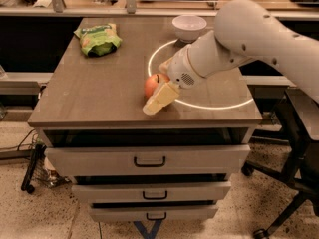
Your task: Place apple into white bowl
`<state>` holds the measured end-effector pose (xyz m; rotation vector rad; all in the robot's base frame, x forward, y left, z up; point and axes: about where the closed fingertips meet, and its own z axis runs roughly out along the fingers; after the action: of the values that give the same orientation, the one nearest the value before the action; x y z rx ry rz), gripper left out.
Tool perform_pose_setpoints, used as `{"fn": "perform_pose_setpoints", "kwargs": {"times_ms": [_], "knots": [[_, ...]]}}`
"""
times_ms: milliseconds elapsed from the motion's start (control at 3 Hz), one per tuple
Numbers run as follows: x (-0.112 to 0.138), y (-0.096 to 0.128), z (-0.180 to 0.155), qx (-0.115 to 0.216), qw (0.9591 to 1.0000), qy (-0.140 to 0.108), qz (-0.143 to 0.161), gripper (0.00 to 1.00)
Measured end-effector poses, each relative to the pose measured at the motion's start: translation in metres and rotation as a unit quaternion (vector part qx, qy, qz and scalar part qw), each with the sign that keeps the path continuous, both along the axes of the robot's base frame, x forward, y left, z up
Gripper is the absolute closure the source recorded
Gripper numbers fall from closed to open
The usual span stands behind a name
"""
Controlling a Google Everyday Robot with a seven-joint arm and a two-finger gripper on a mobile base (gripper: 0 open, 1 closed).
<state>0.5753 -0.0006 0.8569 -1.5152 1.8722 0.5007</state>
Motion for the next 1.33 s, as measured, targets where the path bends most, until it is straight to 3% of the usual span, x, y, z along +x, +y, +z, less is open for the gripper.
{"fn": "perform_pose_setpoints", "kwargs": {"times_ms": [667,1000,1333], "knots": [[0.013,-0.007,0.005,0.018,0.9994,0.010,-0.026,0.64],[0.029,-0.050,0.048,0.047,0.9976,0.000,-0.051,0.95],[0.048,-0.098,0.114,0.080,0.9930,-0.049,-0.072,1.00]]}}
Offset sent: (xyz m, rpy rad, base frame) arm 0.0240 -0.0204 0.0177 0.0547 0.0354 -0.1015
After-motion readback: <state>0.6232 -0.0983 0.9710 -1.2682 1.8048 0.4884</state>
